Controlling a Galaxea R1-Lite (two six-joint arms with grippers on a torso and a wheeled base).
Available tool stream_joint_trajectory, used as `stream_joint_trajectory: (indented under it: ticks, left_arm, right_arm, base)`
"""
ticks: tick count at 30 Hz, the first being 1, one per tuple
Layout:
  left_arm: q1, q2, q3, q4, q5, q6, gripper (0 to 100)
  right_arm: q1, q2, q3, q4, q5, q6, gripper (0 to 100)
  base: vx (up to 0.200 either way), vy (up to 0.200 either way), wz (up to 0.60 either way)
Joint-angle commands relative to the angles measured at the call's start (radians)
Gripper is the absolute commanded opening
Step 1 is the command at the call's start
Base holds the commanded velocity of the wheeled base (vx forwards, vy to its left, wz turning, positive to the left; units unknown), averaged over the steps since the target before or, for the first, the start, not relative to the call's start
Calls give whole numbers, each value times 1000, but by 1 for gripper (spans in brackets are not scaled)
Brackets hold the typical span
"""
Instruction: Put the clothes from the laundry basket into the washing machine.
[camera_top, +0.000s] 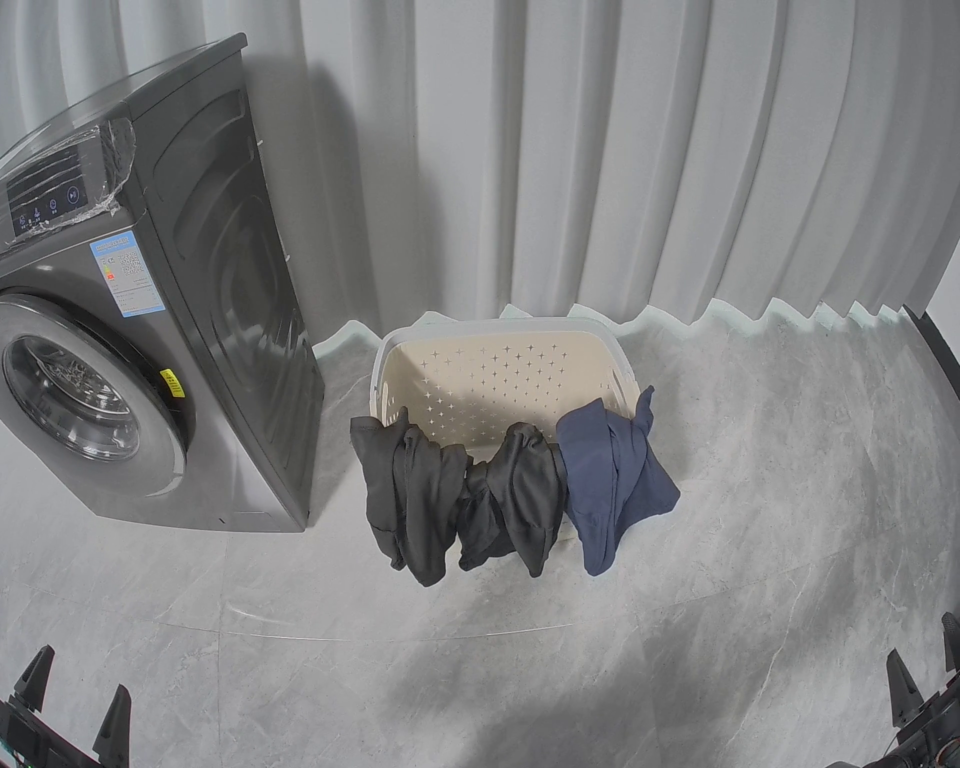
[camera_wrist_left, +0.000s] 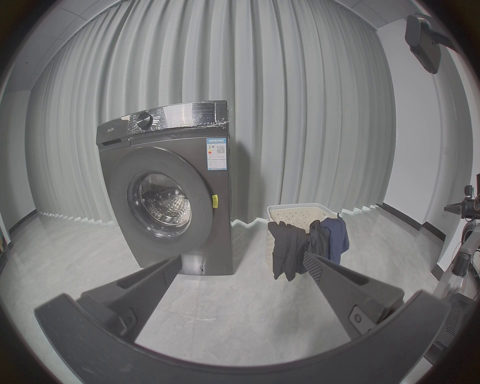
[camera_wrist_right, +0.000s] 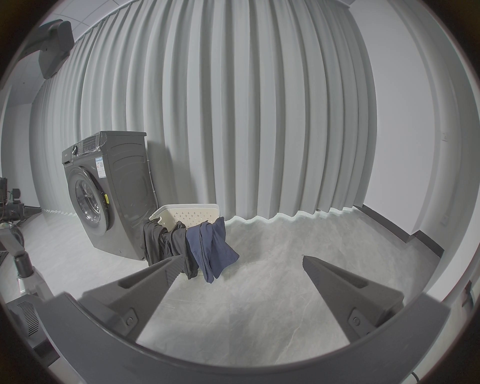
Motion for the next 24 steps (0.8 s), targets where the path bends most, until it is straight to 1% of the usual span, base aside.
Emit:
stream_joint_trajectory:
  ticks: [1, 10, 19, 24]
  left_arm:
    - [0, -15, 16, 0, 1, -2, 100]
    - [0, -15, 16, 0, 1, -3, 100]
    - [0, -15, 16, 0, 2, -5, 100]
    - [0, -15, 16, 0, 2, -5, 100]
  right_arm:
    - [1, -16, 16, 0, 1, 0, 100]
    - [1, -16, 16, 0, 1, 0, 100]
    - [1, -16, 16, 0, 1, 0, 100]
    - [1, -16, 16, 0, 1, 0, 100]
  base:
    - [200, 0, 0]
    - [200, 0, 0]
    - [0, 0, 0]
    - [0, -200, 0]
